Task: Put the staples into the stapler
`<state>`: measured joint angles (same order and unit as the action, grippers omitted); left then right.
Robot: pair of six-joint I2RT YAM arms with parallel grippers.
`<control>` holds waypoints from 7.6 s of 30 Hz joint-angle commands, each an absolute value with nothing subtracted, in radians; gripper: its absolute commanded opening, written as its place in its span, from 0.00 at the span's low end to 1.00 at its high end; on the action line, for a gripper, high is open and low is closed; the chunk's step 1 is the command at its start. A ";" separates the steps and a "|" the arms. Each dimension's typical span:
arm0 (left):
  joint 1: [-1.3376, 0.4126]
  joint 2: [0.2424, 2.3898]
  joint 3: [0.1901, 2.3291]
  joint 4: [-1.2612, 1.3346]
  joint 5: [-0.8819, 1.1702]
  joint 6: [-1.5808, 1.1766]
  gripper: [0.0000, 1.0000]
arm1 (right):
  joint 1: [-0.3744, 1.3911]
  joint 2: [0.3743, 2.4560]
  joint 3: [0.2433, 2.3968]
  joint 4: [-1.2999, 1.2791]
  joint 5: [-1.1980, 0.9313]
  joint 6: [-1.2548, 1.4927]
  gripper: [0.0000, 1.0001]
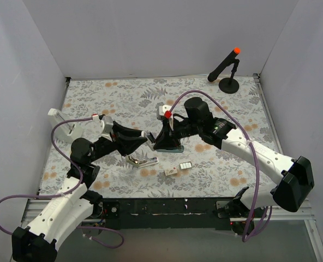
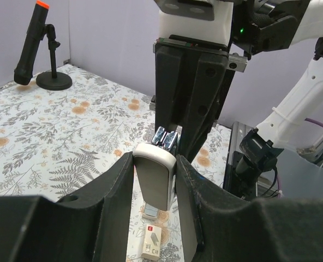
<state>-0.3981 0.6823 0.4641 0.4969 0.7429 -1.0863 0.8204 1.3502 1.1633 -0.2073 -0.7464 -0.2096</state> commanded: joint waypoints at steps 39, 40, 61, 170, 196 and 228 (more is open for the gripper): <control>-0.396 0.314 0.486 0.072 -0.178 -0.845 0.98 | 0.747 2.131 1.775 -1.039 0.031 -0.678 0.01; -0.396 0.316 0.486 0.072 -0.178 -0.845 0.98 | 0.746 2.149 1.776 -1.034 0.043 -0.678 0.01; -0.396 0.342 0.482 0.084 -0.118 -0.850 0.98 | 0.744 2.142 1.833 -1.023 0.054 -0.658 0.63; -0.344 0.551 0.577 -0.066 -0.209 -0.974 0.98 | 0.894 1.410 0.770 -0.403 0.270 0.511 0.25; -0.333 0.511 0.568 -0.055 -0.176 -0.973 0.98 | 0.896 1.405 0.897 -0.546 0.235 0.540 0.38; -0.344 0.543 0.549 -0.083 -0.262 -0.930 0.98 | 0.845 1.440 0.943 -0.637 0.173 0.471 0.28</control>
